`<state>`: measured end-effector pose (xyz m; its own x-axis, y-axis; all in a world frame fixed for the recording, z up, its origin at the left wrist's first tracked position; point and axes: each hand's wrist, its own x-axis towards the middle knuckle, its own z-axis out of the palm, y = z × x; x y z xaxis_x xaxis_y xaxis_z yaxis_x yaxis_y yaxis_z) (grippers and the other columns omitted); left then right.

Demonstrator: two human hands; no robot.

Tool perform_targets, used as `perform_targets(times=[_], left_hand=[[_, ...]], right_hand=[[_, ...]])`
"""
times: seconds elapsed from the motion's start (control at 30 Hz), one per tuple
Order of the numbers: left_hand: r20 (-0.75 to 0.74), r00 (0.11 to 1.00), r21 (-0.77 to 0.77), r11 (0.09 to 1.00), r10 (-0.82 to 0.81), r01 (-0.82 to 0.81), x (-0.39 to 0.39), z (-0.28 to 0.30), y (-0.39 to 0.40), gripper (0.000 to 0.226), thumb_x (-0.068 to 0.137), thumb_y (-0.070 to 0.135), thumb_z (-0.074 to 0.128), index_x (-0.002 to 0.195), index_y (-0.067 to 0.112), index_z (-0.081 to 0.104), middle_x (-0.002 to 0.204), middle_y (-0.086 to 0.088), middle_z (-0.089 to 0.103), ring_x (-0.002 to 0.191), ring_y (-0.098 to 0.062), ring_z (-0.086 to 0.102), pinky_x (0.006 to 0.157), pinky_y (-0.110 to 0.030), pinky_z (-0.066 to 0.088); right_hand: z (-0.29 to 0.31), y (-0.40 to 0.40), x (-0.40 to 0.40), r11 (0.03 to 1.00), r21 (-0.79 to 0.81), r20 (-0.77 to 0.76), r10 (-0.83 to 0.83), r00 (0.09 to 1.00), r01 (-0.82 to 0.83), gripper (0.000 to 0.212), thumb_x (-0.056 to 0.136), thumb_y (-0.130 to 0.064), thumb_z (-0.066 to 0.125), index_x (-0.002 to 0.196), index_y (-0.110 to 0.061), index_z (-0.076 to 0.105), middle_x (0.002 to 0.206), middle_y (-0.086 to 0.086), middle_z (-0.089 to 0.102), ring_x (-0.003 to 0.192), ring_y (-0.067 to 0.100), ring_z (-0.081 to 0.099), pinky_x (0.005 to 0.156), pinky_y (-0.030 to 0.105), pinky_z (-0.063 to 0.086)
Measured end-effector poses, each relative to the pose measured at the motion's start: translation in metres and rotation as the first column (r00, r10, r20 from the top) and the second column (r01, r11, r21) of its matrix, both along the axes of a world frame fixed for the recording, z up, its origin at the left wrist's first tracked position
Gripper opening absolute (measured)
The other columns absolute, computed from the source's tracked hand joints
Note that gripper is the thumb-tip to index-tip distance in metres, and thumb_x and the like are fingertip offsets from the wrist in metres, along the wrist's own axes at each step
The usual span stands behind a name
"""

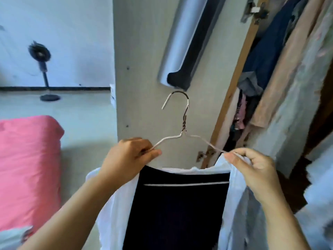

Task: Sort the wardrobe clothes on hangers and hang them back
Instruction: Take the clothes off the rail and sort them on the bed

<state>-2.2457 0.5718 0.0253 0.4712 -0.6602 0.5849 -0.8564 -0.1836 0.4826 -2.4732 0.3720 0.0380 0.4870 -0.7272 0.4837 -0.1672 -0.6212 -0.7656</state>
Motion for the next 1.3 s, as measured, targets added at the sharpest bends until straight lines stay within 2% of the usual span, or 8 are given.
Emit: perform_targets(times=[0.13, 0.23, 0.37, 0.53, 0.8, 1.07, 1.2, 1.3], left_hand=[[-0.044, 0.988, 0.14, 0.98, 0.15, -0.143, 0.03, -0.019, 0.105, 0.058, 0.069, 0.079, 0.033, 0.074, 0.028, 0.061, 0.063, 0.015, 0.055, 0.06, -0.005, 0.052, 0.062, -0.03, 0.046], [-0.028, 0.972, 0.113, 0.967, 0.232, -0.228, 0.036, -0.037, 0.172, 0.052, 0.079, 0.076, 0.034, 0.062, 0.029, 0.045, 0.053, 0.012, 0.046, 0.048, -0.006, 0.042, 0.051, -0.026, 0.037], [-0.043, 0.88, 0.077, 0.88, 0.473, -0.469, 0.037, -0.053, 0.253, 0.038, 0.084, 0.061, 0.038, 0.063, 0.03, 0.046, 0.058, 0.01, 0.049, 0.052, -0.006, 0.045, 0.054, -0.02, 0.037], [-0.059, 0.7, 0.05, 0.702, 0.712, -0.71, 0.044, -0.072, 0.353, 0.043, 0.085, 0.06, 0.039, 0.07, 0.024, 0.057, 0.057, 0.008, 0.053, 0.055, -0.009, 0.054, 0.056, -0.038, 0.047], [-0.123, 0.347, 0.013, 0.351, 0.93, -0.936, 0.065, -0.11, 0.478, 0.036, 0.084, 0.054, 0.042, 0.077, 0.026, 0.064, 0.065, 0.015, 0.059, 0.064, -0.006, 0.056, 0.055, -0.028, 0.044], [-0.254, 0.005, 0.03, 0.013, 0.967, -0.999, 0.085, -0.148, 0.596, 0.04, 0.081, 0.054, 0.045, 0.089, 0.024, 0.07, 0.077, 0.014, 0.066, 0.071, -0.003, 0.057, 0.064, -0.023, 0.041], [-0.311, -0.11, 0.046, -0.101, 0.944, -0.994, 0.094, -0.171, 0.651, 0.026, 0.083, 0.042, 0.054, 0.086, 0.022, 0.07, 0.073, 0.012, 0.065, 0.069, -0.003, 0.056, 0.061, -0.019, 0.04], [-0.355, -0.184, 0.067, -0.171, 0.917, -0.983, 0.102, -0.195, 0.69, 0.024, 0.083, 0.047, 0.054, 0.085, 0.028, 0.067, 0.075, 0.013, 0.066, 0.072, -0.004, 0.058, 0.063, -0.019, 0.041]], right_hand=[[-0.016, 0.038, 0.068, 0.975, 0.018, -0.03, 0.221, 0.975, -0.22, 0.046, 0.053, -0.076, 0.066, 0.078, -0.038, 0.069, 0.073, -0.013, 0.069, 0.078, 0.016, 0.063, 0.076, 0.028, 0.048], [-0.025, 0.073, 0.117, 0.925, 0.032, -0.03, 0.379, 0.925, -0.378, 0.054, 0.05, -0.083, 0.06, 0.078, -0.038, 0.069, 0.071, -0.012, 0.069, 0.071, 0.011, 0.063, 0.073, 0.027, 0.048], [-0.032, 0.14, 0.183, 0.844, -0.05, -0.046, 0.533, 0.845, -0.534, 0.037, 0.061, -0.076, 0.058, 0.076, -0.044, 0.067, 0.064, -0.022, 0.064, 0.059, 0.003, 0.057, 0.067, 0.03, 0.046], [-0.048, 0.232, 0.264, 0.71, -0.14, -0.101, 0.683, 0.724, -0.69, 0.03, 0.07, -0.077, 0.049, 0.072, -0.05, 0.062, 0.073, -0.024, 0.065, 0.064, 0.0, 0.056, 0.07, 0.041, 0.05], [-0.078, 0.393, 0.4, 0.413, 0.038, -0.118, 0.906, 0.407, -0.91, 0.014, 0.069, -0.053, 0.067, 0.077, -0.042, 0.066, 0.078, -0.024, 0.068, 0.072, 0.0, 0.061, 0.079, 0.036, 0.052], [-0.104, 0.576, 0.506, 0.118, 0.066, -0.176, 0.979, 0.105, -0.991, 0.012, 0.079, -0.032, 0.074, 0.078, -0.037, 0.063, 0.059, -0.033, 0.057, 0.055, -0.005, 0.052, 0.066, 0.027, 0.036], [-0.129, 0.667, 0.539, 0.025, 0.094, -0.216, 0.976, 0.004, -0.995, 0.01, 0.074, -0.044, 0.065, 0.073, -0.049, 0.057, 0.069, -0.038, 0.058, 0.068, 0.004, 0.053, 0.083, 0.047, 0.044], [-0.159, 0.722, 0.558, -0.039, 0.127, -0.247, 0.966, -0.07, -0.991, 0.016, 0.077, -0.04, 0.068, 0.073, -0.05, 0.057, 0.071, -0.039, 0.058, 0.069, -0.004, 0.051, 0.087, 0.047, 0.042]])
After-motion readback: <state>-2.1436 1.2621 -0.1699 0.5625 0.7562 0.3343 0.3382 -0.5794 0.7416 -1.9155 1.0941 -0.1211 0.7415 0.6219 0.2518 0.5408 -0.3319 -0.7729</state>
